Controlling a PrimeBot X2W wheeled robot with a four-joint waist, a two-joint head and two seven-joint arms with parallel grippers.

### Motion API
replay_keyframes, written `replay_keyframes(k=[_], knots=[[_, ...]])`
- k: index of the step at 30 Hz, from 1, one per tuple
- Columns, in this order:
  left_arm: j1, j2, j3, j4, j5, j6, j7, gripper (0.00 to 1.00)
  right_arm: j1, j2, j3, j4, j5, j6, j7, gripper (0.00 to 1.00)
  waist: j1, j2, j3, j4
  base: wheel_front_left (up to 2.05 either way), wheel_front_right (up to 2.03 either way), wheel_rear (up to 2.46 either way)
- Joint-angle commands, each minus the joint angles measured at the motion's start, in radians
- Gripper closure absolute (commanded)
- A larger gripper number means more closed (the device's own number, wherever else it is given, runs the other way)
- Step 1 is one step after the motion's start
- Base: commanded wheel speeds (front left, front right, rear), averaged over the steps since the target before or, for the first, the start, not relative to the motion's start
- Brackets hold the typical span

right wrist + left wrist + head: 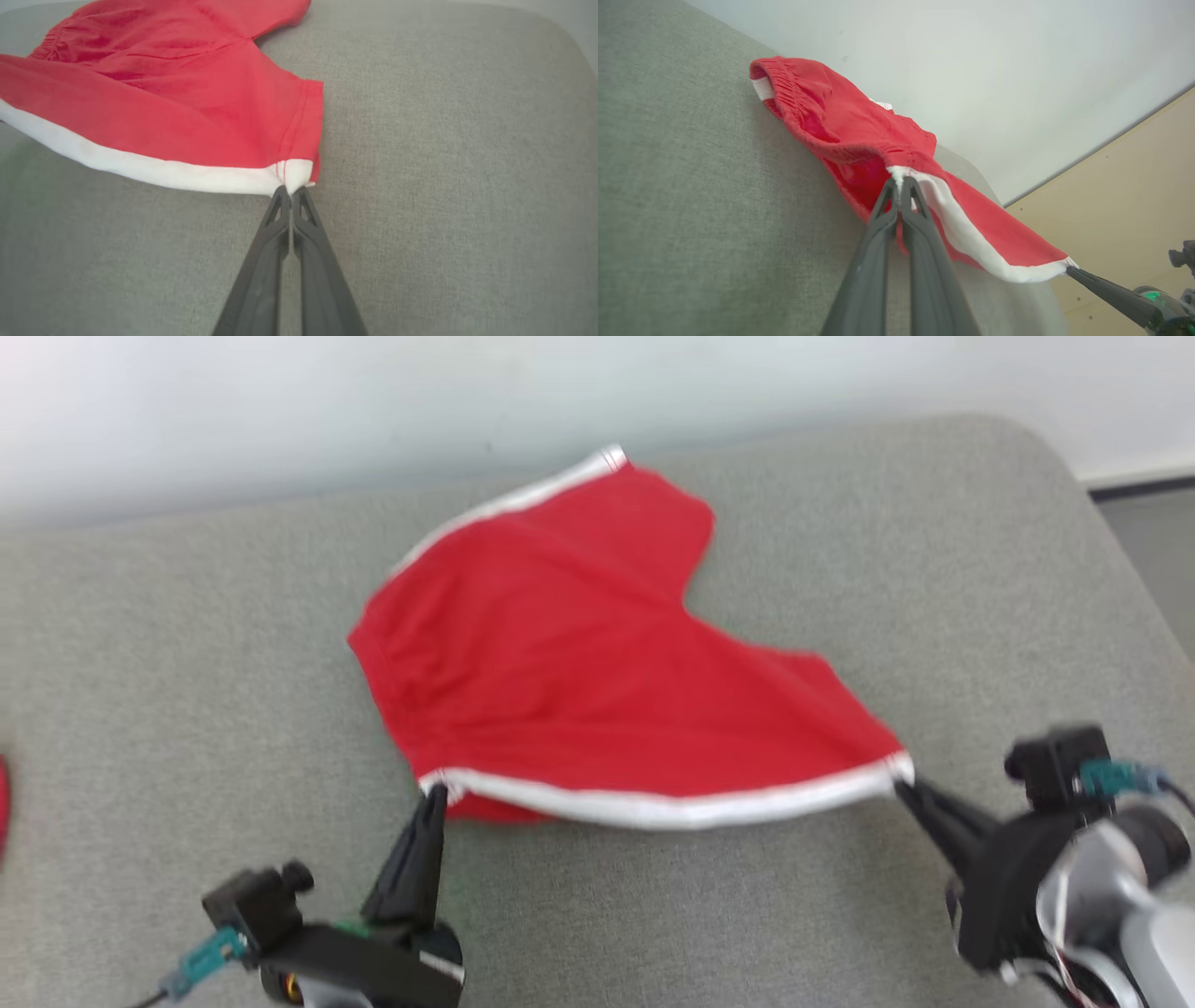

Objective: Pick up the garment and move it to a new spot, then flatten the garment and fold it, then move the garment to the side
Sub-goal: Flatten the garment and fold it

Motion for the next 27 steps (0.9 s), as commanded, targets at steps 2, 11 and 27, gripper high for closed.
replay_keyframes(k=[2, 11, 27], knots=[[0.035, 0.015, -0.013, 0.003, -0.009, 0.0, -0.004, 1.0, 0.067, 0.005, -0.034, -0.041, -0.002, 0.001, 0.047, 1.0, 0.0004, 0.0002, -0.053, 0.007, 0.0, 0.0, 0.0], [0.176, 0.092, -0.048, 0.015, 0.008, 0.0, -0.004, 1.0, 0.369, 0.056, -0.162, -0.241, 0.037, 0.0, 0.325, 1.0, 0.0004, 0.0002, -0.086, 0.011, 0.0, 0.0, 0.0], [0.207, 0.066, -0.068, -0.066, 0.027, 0.0, -0.004, 1.0, 0.318, 0.085, -0.19, -0.341, -0.001, 0.001, 0.21, 1.0, 0.0004, 0.0002, -0.092, 0.065, 0.0, 0.0, 0.0]])
